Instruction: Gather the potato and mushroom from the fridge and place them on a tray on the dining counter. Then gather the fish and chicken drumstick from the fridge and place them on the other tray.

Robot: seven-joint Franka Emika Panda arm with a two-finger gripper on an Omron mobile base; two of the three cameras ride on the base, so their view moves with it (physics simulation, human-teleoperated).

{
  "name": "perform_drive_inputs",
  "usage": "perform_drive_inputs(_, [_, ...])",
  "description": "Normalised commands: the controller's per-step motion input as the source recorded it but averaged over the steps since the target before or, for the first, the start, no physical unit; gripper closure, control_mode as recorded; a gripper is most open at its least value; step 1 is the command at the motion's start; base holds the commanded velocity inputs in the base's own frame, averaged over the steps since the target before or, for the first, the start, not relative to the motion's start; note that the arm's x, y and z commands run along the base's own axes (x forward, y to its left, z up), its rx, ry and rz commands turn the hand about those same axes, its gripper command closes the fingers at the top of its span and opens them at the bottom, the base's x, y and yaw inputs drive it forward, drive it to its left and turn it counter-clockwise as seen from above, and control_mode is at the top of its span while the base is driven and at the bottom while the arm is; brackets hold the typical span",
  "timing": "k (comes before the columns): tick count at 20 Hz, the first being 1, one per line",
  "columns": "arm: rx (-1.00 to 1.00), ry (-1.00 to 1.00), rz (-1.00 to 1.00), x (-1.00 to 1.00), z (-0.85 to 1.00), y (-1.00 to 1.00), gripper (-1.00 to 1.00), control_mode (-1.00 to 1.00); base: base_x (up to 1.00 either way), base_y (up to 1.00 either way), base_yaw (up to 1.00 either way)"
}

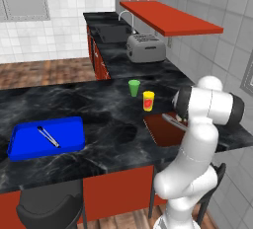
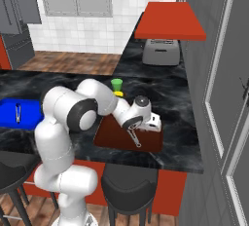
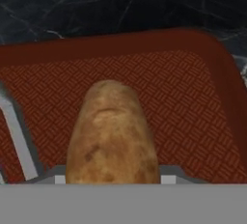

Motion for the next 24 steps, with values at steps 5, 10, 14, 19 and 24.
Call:
perform_drive_inputs(5, [0.00, -0.01, 0.00, 0.05, -0.26, 0.00, -1.00, -1.00, 0.00, 0.00, 0.00])
perform_drive_inputs(10, [0.00, -0.03, 0.00, -0.07, 0.09, 0.08, -1.00, -1.00, 0.00, 0.00, 0.00])
perform_drive_inputs(14, [-0.01, -0.02, 0.00, -0.11, 0.36, 0.20, -1.00, -1.00, 0.00, 0.00, 0.00])
perform_drive_inputs(19, [-0.04, -0.05, 0.00, -0.11, 0.59, 0.19, -1.00, -1.00, 0.00, 0.00, 0.00])
perform_drive_inputs(24, [-0.06, -0.08, 0.00, -0.07, 0.81, 0.16, -1.00, -1.00, 0.00, 0.00, 0.00])
